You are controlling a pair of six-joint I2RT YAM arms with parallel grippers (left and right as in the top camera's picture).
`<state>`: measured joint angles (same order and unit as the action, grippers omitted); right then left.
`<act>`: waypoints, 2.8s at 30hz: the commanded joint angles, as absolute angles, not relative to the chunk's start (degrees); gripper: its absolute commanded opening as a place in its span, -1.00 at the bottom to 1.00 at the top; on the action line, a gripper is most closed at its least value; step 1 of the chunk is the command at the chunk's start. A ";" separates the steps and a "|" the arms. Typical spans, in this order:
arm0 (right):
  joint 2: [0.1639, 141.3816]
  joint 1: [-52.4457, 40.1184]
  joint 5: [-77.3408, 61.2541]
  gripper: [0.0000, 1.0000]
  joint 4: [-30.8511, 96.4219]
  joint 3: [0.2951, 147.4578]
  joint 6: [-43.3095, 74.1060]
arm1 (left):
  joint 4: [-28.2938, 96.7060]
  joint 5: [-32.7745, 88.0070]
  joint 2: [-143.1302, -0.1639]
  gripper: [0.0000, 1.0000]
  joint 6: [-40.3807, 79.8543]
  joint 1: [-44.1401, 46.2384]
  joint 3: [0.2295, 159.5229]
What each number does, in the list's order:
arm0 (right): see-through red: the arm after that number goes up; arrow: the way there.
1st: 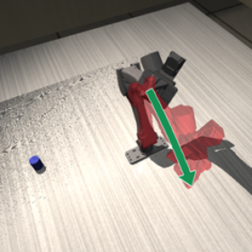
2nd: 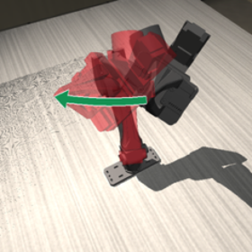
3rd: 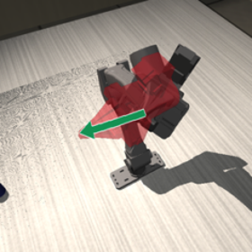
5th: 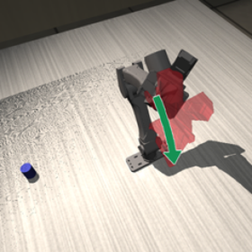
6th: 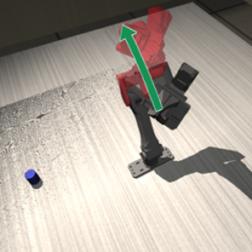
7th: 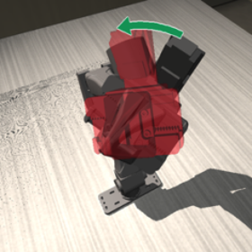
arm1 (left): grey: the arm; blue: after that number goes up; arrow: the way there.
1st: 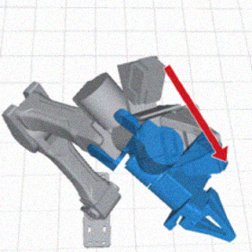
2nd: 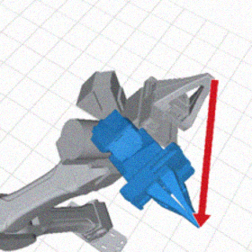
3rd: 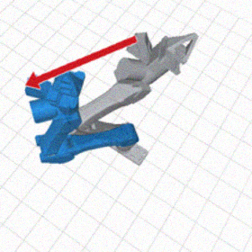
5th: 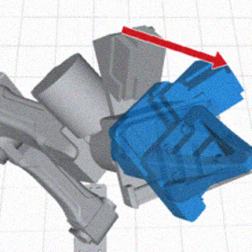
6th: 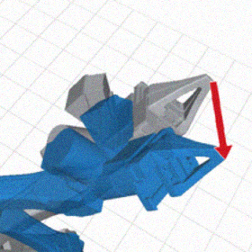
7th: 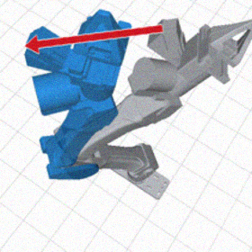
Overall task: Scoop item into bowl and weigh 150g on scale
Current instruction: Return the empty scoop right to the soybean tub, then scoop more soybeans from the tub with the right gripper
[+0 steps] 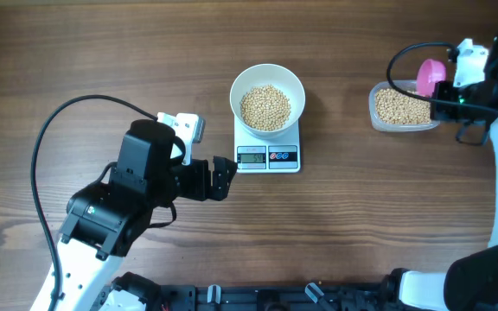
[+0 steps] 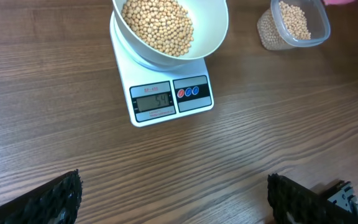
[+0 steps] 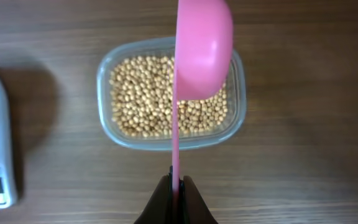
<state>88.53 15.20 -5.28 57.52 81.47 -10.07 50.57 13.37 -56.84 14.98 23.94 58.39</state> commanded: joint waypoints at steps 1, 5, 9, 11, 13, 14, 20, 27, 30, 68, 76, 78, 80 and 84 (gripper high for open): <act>88.77 13.89 -1.87 -0.91 56.31 77.87 -8.80 | 50.57 13.87 -57.01 1.00 15.46 24.27 58.11; 88.77 12.10 1.69 -0.91 53.45 72.75 -8.56 | 50.57 13.87 -57.01 1.00 15.49 24.27 58.11; 89.17 11.99 5.39 -0.92 50.81 70.74 -7.11 | 50.57 13.87 -57.01 1.00 15.49 24.27 58.11; 89.32 11.99 6.24 -0.91 50.15 70.74 -7.07 | 50.57 13.87 -57.01 1.00 15.49 24.27 58.11; 89.97 11.94 6.13 -0.91 49.87 70.74 -6.83 | 50.57 13.87 -57.01 1.00 15.49 24.27 58.11; 90.50 11.94 5.69 -0.91 49.95 70.74 -5.98 | 50.57 13.87 -57.01 1.00 15.49 24.27 58.11; 94.32 9.69 3.64 -0.91 50.19 70.74 -6.02 | 50.57 13.87 -57.01 1.00 15.46 24.27 58.11; 94.96 7.90 -4.86 -0.91 50.35 70.74 -7.53 | 50.57 13.87 -57.01 1.00 15.49 24.27 58.11; 94.96 7.99 -9.91 -0.91 50.57 70.74 -7.55 | 50.57 13.87 -57.01 1.00 15.49 24.27 58.11; 105.89 36.12 -54.39 -0.93 55.24 70.74 -9.58 | 50.57 13.87 -57.01 1.00 15.49 24.27 58.13; 105.91 42.24 -60.25 -0.91 56.12 70.74 -10.55 | 50.57 13.87 -57.01 1.00 15.49 24.27 58.11; 105.91 43.75 -62.19 -0.91 56.93 70.74 -11.44 | 50.57 13.87 -57.01 1.00 15.49 24.27 58.11; 105.91 44.36 -63.64 -0.91 58.26 70.74 -12.21 | 50.57 13.87 -57.01 1.00 15.49 24.27 58.11; 105.91 44.40 -64.62 -0.91 60.75 70.74 -13.74 | 50.57 13.87 -57.01 1.00 15.46 24.27 58.11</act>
